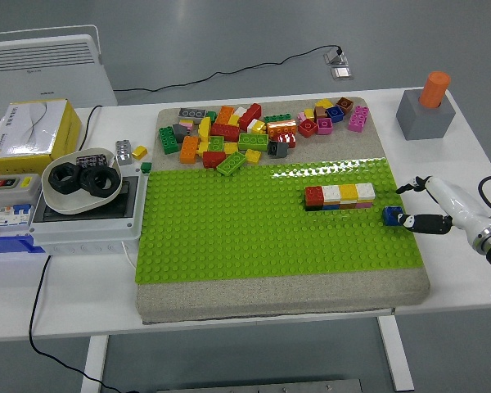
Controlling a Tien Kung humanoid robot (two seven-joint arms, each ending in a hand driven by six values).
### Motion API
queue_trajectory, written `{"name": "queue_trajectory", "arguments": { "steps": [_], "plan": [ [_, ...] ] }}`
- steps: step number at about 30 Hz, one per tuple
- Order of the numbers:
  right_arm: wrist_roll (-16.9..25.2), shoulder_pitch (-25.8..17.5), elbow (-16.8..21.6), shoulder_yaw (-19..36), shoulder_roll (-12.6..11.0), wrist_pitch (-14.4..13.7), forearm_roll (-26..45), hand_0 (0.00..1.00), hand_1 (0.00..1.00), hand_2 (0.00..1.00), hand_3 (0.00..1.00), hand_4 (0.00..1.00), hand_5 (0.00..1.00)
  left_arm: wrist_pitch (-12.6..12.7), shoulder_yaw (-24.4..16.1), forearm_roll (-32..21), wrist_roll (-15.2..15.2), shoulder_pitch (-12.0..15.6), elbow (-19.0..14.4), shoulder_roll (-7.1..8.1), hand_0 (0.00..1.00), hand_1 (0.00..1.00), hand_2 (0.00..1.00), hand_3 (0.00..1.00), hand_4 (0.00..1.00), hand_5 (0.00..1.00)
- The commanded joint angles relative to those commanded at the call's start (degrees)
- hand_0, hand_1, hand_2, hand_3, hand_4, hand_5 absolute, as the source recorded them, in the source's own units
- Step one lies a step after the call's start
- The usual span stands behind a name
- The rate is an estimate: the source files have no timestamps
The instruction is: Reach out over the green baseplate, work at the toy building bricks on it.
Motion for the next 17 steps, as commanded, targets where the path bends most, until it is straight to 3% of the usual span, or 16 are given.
{"name": "queue_trajectory", "arguments": {
  "steps": [17],
  "plan": [
    [-0.08, 0.73, 0.3, -1.7, -2.45, 1.1, 0.08, 0.844, 0.834, 0.804, 0.663, 0.728, 0.274, -0.46, -0.71, 1.48, 0.26, 0.04, 0.0, 0.82, 0.607, 0.576, 0.636, 0.779, 0.998, 0.998]
  ]
}}
